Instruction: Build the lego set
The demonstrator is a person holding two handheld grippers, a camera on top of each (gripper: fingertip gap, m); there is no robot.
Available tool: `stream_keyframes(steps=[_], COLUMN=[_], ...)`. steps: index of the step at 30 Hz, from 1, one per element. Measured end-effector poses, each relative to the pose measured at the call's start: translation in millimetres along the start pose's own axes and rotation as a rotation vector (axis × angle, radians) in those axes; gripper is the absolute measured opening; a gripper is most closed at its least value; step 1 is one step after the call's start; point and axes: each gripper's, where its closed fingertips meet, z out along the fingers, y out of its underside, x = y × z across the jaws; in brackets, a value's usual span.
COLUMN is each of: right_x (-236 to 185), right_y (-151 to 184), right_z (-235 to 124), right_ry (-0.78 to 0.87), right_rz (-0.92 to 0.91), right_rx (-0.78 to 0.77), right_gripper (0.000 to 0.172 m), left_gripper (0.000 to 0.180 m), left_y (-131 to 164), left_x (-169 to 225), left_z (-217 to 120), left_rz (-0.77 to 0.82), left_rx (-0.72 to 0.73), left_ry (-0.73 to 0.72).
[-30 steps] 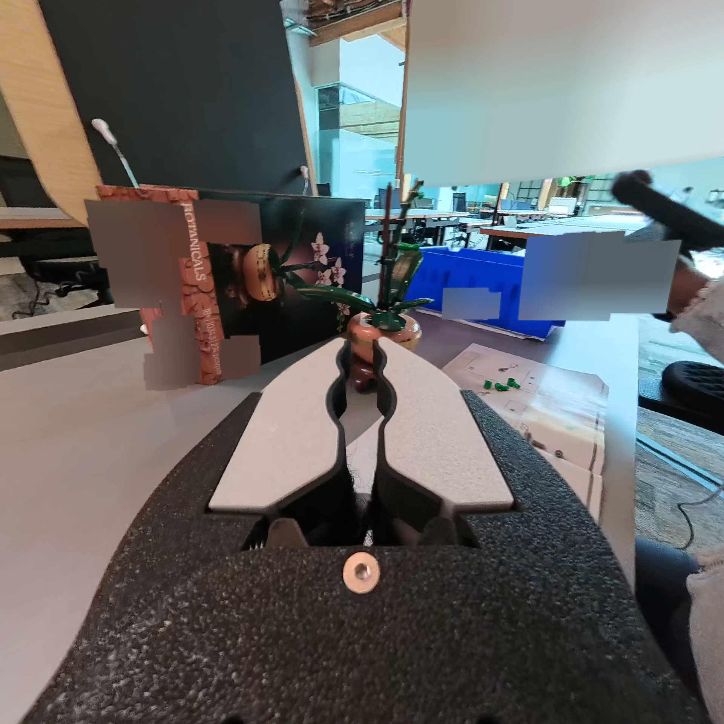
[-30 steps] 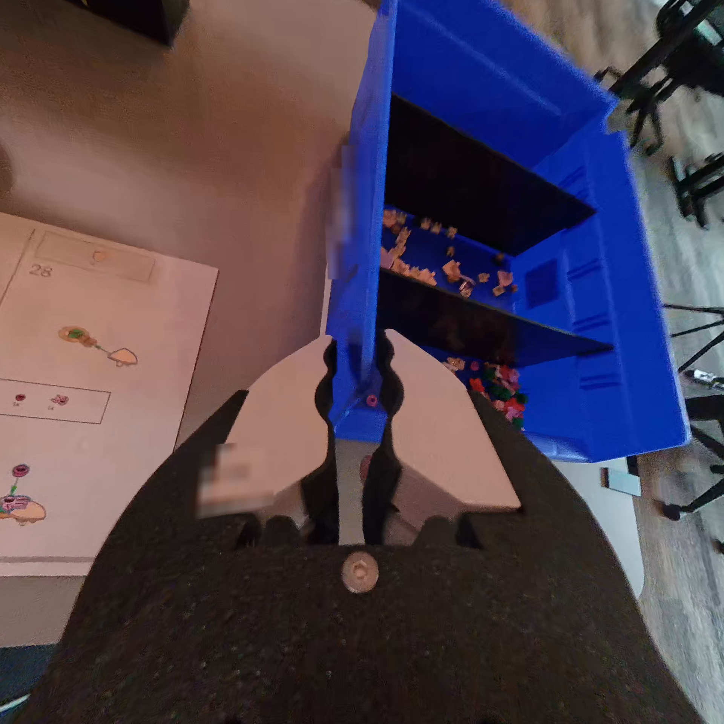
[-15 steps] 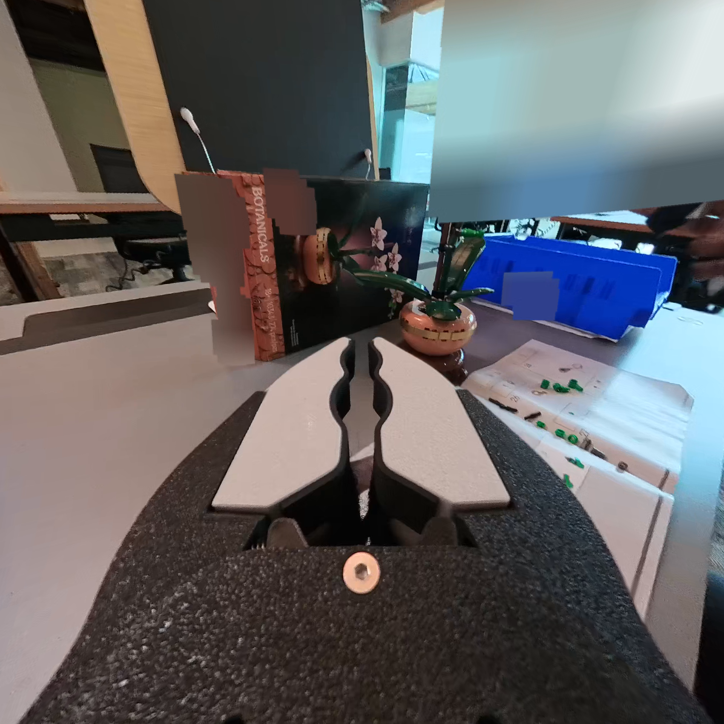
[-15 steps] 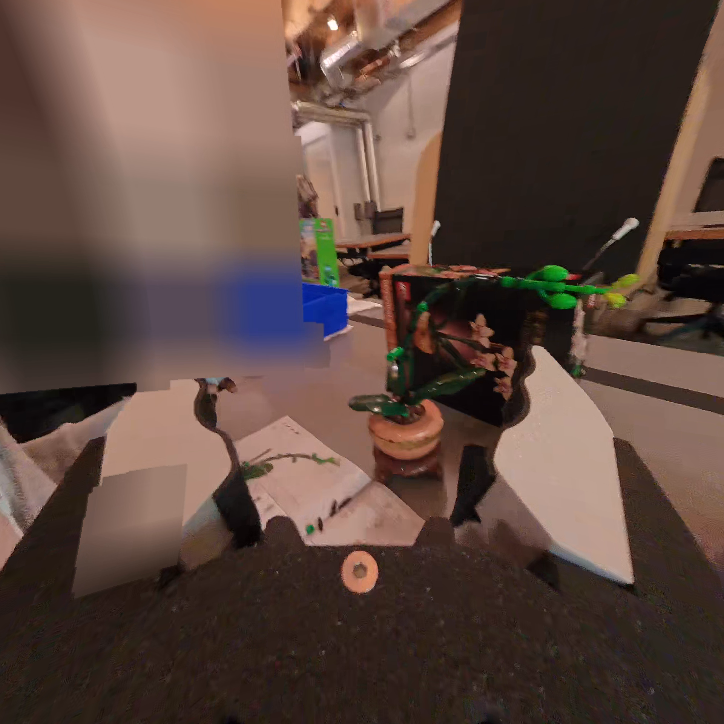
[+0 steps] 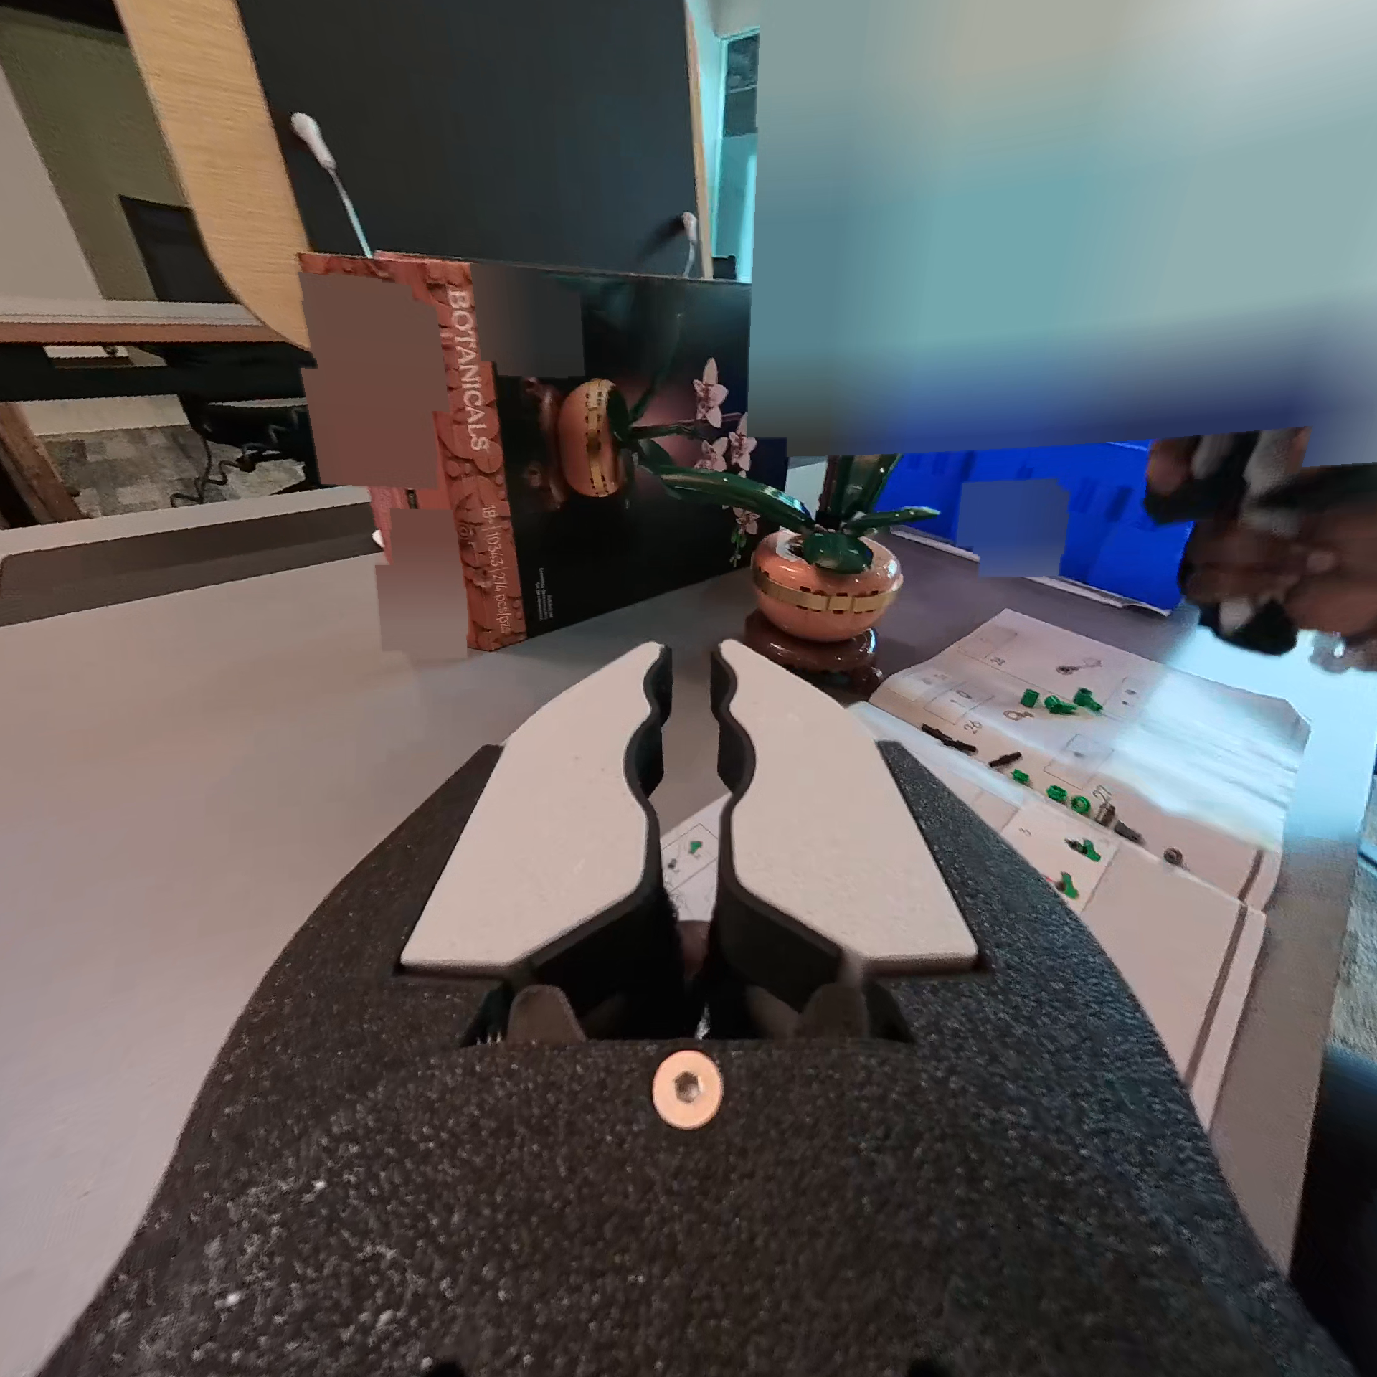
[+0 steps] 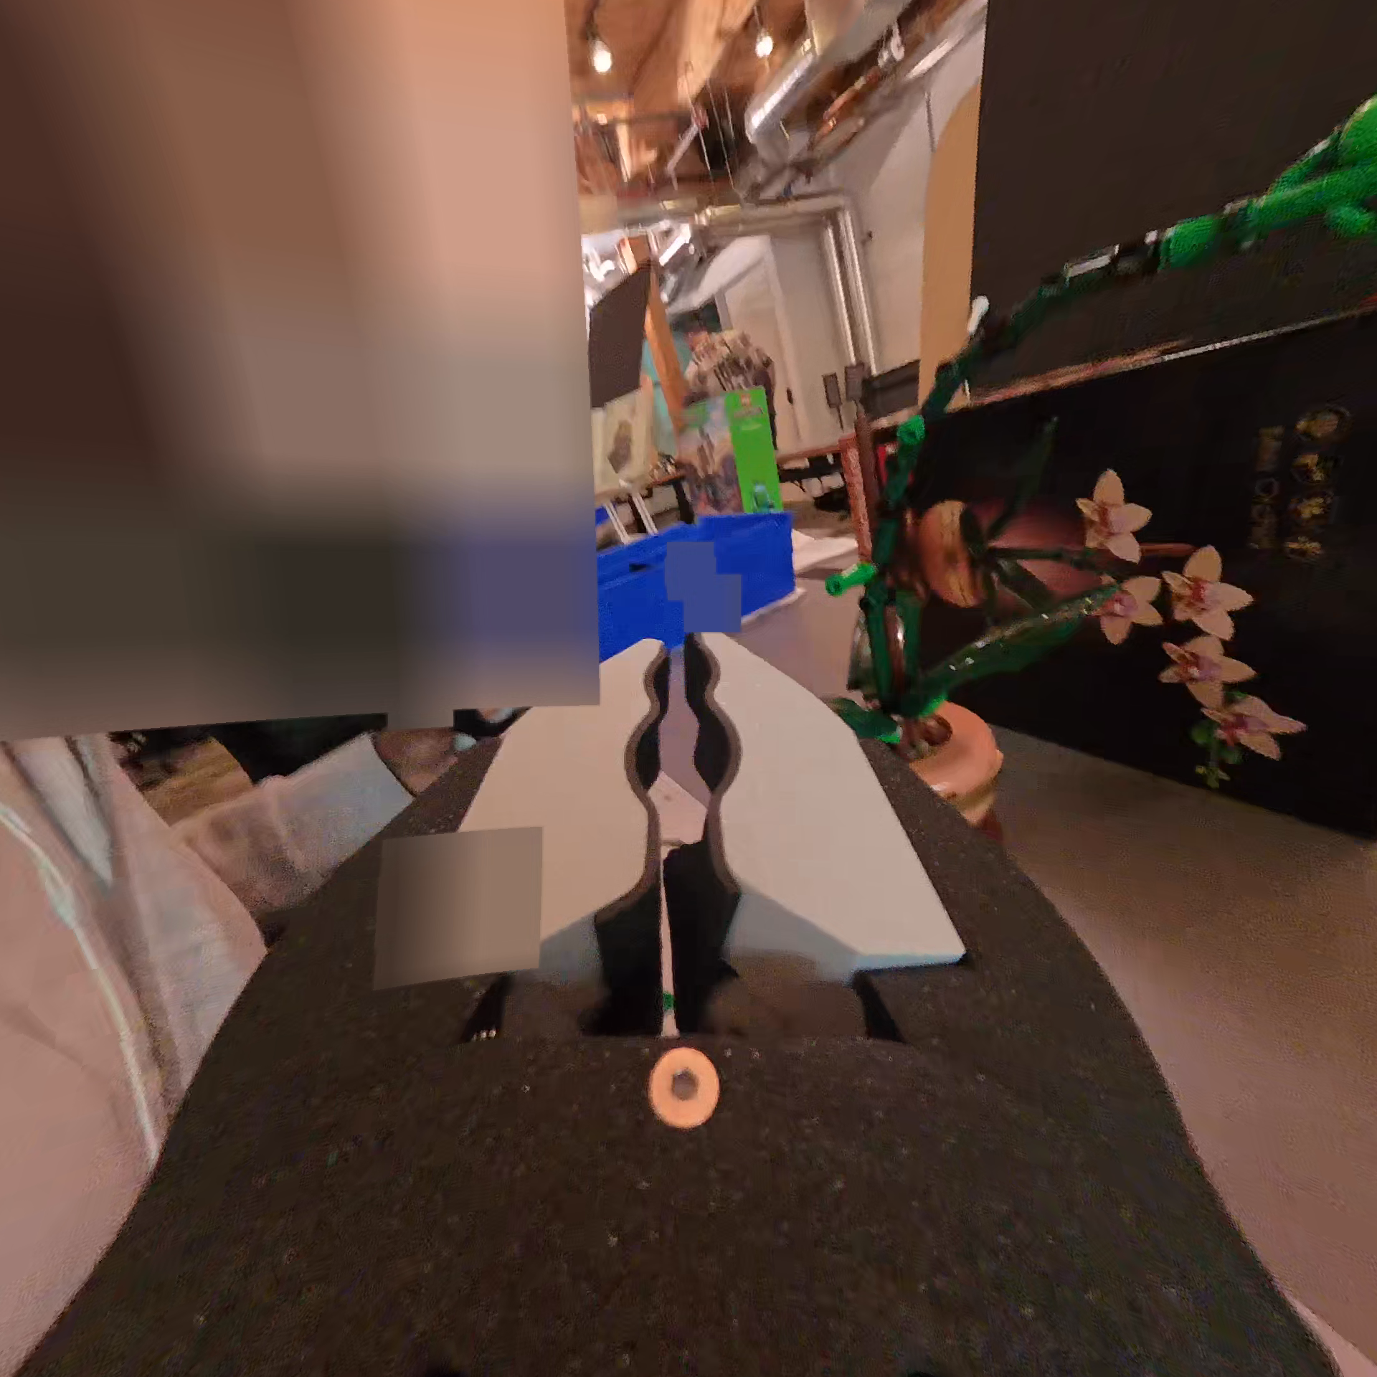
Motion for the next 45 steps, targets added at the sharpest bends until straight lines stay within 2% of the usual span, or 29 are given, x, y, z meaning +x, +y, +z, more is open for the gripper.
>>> stream_keyframes(steps=[1,4,6,10,16,18,19,24,26,33,34,37,40,42,44,45], right_x=[5,8,9,10,20,21,21,17,17,12,11,0,-3,-4,11,27], right_y=[12,37,46,45,53,50,49,43,40,44,44,41,52,76,101,108], right_z=[-1,0,0,-6,-6,-7,-8,-8,-8,-6,-6,-6,-6,-10,-30,-44], right_ry=[0.02,0.013,0.003,-0.035,-0.031,-0.013,-0.013,-0.035,-0.027,-0.041,-0.04,-0.095,-0.106,-0.128,-0.061,0.034], right_rz=[-0.061,-0.263,-0.321,-0.318,-0.323,-0.344,-0.337,-0.289,-0.289,-0.311,-0.308,-0.288,-0.284,-0.307,-0.395,-0.439], right_rx=[-0.044,-0.112,-0.125,-0.077,-0.117,-0.092,-0.083,-0.062,-0.044,-0.073,-0.071,-0.085,-0.234,-0.461,-0.743,-0.875], right_gripper=[0.0,0.0,0.0,0.003,0.0,0.006,0.0,0.0,0.004,0.0,0.006,0.0,0.0,0.02,0.019,0.015], left_gripper=[0.007,0.003,0.001,0.001,0.003,0.003,0.003,0.003,0.003,0.003,0.003,0.003,0.003,0.003,0.003,0.003], left_y=[-1,-4,-6,-6,-1,-3,-4,-7,-4,13,13,11,7,6,4,3], left_x=[-3,-14,-19,-22,-17,-18,-18,-16,-15,-2,0,2,3,4,7,9], left_z=[-1,-6,-8,-8,-5,-6,-6,-9,-8,2,3,3,2,2,2,2], left_rz=[-0.011,-0.023,-0.014,-0.004,-0.043,-0.069,-0.088,-0.145,-0.134,0.001,0.015,0.036,0.029,0.029,0.043,0.047], left_rx=[0.012,0.039,0.056,0.079,0.079,0.106,0.118,0.144,0.126,0.036,0.037,0.051,0.062,0.056,0.053,0.054], left_ry=[-0.012,-0.063,-0.096,-0.13,-0.074,-0.057,-0.052,-0.025,-0.021,0.035,0.043,0.049,0.045,0.045,0.046,0.05])
